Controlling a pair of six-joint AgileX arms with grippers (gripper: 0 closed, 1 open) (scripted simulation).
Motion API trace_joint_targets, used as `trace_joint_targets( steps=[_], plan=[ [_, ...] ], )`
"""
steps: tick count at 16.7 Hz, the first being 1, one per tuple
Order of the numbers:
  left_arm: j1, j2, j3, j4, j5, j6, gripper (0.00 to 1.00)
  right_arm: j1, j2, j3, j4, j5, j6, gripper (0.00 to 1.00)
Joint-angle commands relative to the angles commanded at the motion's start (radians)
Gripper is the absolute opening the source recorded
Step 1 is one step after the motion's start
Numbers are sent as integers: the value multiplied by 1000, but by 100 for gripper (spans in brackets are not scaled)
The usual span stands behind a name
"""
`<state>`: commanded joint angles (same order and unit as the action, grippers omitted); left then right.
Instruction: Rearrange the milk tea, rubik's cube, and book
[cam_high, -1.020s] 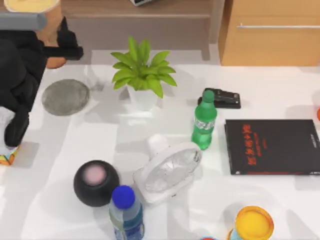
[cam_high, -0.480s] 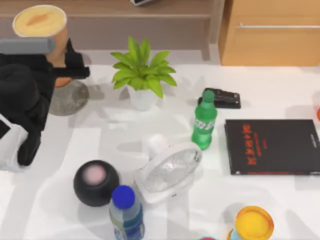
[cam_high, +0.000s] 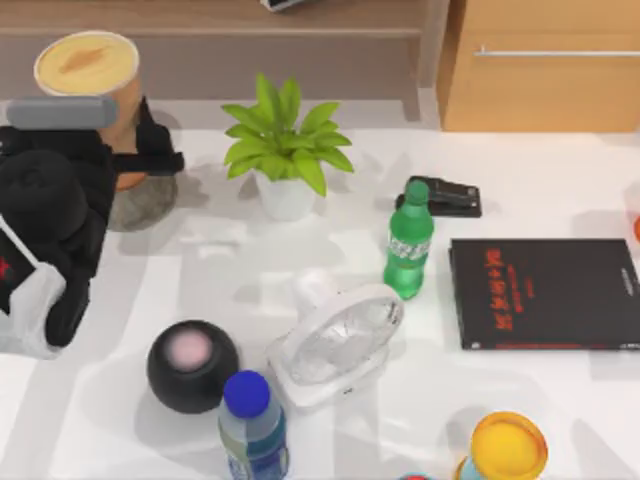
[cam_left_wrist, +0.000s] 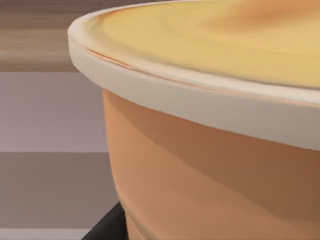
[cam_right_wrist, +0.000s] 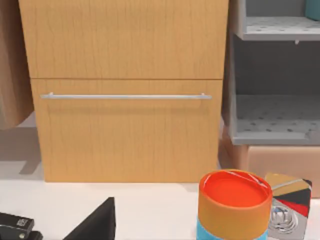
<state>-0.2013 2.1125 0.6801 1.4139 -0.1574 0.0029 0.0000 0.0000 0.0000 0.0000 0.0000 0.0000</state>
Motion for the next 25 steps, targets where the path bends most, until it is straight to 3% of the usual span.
trace_joint_targets(
  steps=[6,19,25],
  plan=[
    [-1,32,0,35,0,-1,0,0,0,0,0,0,0,100],
    [-1,32,0,35,0,-1,98,0,0,0,0,0,0,100],
    [-1,32,0,35,0,-1,100,0,0,0,0,0,0,100]
  ],
)
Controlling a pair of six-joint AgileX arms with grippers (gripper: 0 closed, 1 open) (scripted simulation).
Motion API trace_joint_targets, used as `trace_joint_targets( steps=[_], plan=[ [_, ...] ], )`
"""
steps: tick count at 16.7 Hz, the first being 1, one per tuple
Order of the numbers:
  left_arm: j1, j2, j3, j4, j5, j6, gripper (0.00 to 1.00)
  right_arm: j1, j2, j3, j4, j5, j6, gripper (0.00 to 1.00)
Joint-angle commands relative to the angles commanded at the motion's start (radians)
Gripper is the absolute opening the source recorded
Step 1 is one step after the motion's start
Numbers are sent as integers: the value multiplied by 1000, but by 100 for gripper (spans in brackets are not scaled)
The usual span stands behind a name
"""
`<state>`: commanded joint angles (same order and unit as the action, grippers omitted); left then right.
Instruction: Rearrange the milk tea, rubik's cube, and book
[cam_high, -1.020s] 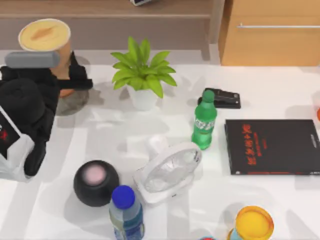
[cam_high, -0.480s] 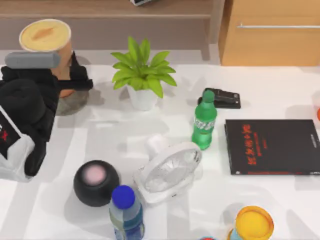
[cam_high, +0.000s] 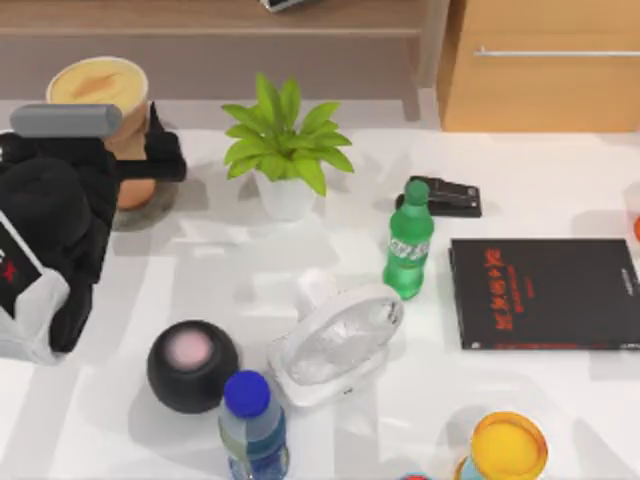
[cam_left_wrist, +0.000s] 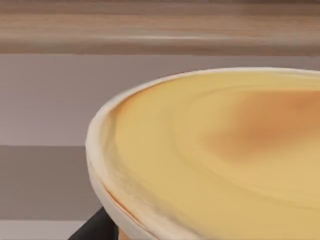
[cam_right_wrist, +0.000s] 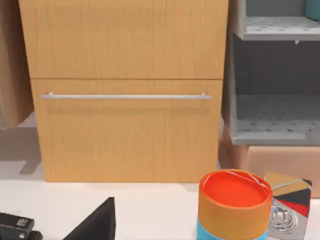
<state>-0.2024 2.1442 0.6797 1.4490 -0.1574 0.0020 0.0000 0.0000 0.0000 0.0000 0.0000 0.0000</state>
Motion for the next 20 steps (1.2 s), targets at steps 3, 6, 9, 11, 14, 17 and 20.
trace_joint_targets(
  steps=[3,6,9,11,14,17,20],
  plan=[
    [1,0,0,0,0,0,100,0,0,0,0,0,0,100],
    [-6,-14,-36,25,-3,0,100,0,0,0,0,0,0,100],
    [-15,-37,-107,68,-13,0,100,0,0,0,0,0,0,100],
    [-16,-45,-125,81,-18,0,100,0,0,0,0,0,0,100],
    [-11,-40,-122,78,-17,0,100,0,0,0,0,0,0,100],
    [-12,-76,-130,51,-19,0,100,0,0,0,0,0,0,100],
    [-16,-170,-157,-24,-23,1,100,0,0,0,0,0,0,100]
  ],
)
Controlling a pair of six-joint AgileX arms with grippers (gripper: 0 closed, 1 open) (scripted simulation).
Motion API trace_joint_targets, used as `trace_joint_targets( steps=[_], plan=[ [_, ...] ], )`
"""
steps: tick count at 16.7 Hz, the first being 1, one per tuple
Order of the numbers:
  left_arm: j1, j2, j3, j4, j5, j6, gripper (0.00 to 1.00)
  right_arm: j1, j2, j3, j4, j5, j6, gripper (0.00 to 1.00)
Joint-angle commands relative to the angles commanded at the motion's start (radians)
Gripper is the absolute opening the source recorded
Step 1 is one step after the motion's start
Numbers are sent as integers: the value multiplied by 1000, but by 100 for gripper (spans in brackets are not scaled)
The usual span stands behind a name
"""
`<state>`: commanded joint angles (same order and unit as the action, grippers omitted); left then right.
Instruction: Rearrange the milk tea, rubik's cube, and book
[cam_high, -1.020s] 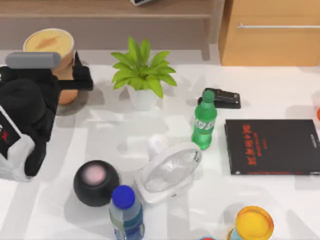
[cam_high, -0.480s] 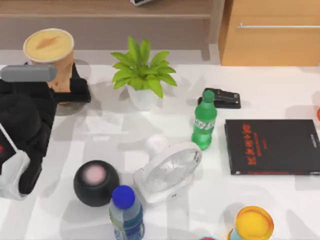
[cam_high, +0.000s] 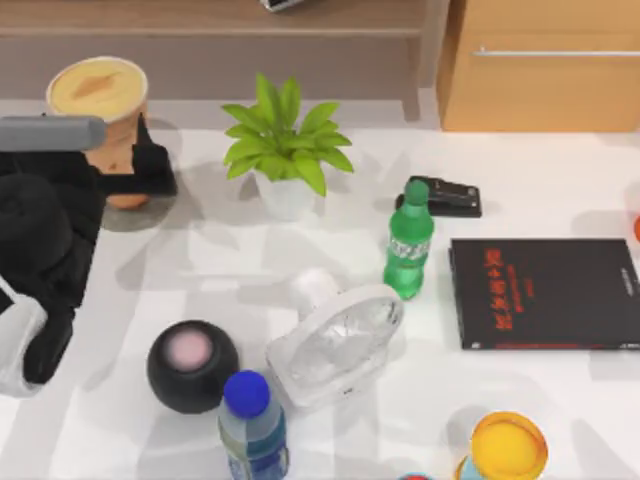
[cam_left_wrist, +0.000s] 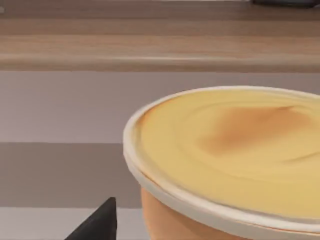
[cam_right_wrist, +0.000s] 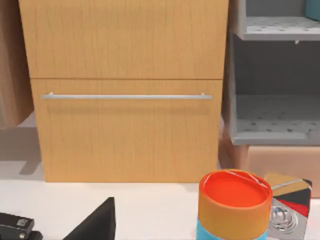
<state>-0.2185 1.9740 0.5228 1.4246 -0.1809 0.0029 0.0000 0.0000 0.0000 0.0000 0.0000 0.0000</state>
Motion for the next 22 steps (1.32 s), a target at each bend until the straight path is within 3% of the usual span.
trace_joint_targets(
  steps=[5,14,18,22],
  plan=[
    [-7,-154,-35,-112,-9,1,100,0,0,0,0,0,0,100],
    [15,-193,17,-161,-2,10,100,0,0,0,0,0,0,100],
    [86,-252,159,-350,18,41,100,0,0,0,0,0,0,100],
    [184,-290,327,-684,45,86,100,0,0,0,0,0,0,100]
  ],
)
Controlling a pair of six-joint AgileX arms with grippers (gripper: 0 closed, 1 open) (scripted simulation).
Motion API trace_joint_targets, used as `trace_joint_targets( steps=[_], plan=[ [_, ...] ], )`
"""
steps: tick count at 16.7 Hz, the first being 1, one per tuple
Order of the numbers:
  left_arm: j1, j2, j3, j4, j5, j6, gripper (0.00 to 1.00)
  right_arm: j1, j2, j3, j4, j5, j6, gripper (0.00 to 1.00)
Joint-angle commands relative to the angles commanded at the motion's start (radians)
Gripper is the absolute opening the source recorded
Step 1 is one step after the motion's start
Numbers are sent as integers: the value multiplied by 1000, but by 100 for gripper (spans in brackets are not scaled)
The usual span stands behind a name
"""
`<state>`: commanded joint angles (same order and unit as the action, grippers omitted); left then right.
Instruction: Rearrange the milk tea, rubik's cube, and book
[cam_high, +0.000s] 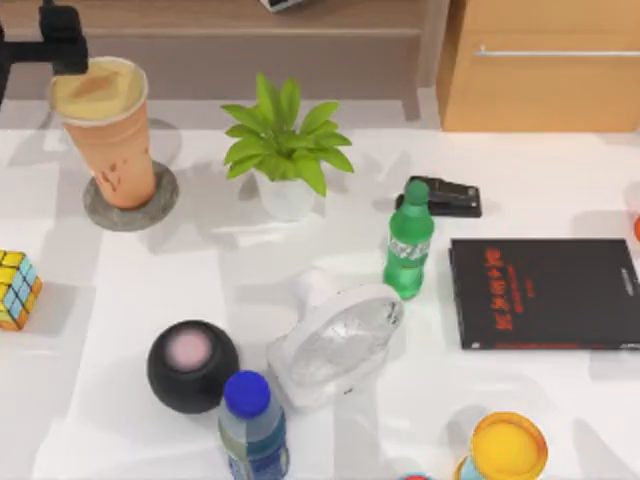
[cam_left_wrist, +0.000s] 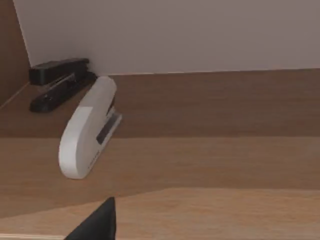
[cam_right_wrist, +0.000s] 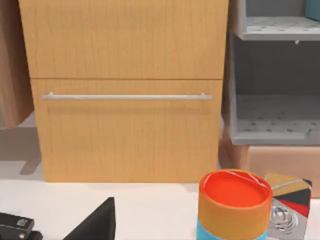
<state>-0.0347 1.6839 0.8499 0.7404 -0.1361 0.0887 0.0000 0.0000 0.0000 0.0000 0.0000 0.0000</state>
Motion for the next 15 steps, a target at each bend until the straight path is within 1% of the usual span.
trace_joint_targets(
  steps=[4,8,12,15],
  plan=[
    [93,-3,161,-434,31,51,100,0,0,0,0,0,0,100],
    [155,29,300,-902,64,100,100,0,0,0,0,0,0,100],
    [173,87,414,-1330,94,140,100,0,0,0,0,0,0,100],
    [166,131,485,-1590,113,163,100,0,0,0,0,0,0,100]
  ],
)
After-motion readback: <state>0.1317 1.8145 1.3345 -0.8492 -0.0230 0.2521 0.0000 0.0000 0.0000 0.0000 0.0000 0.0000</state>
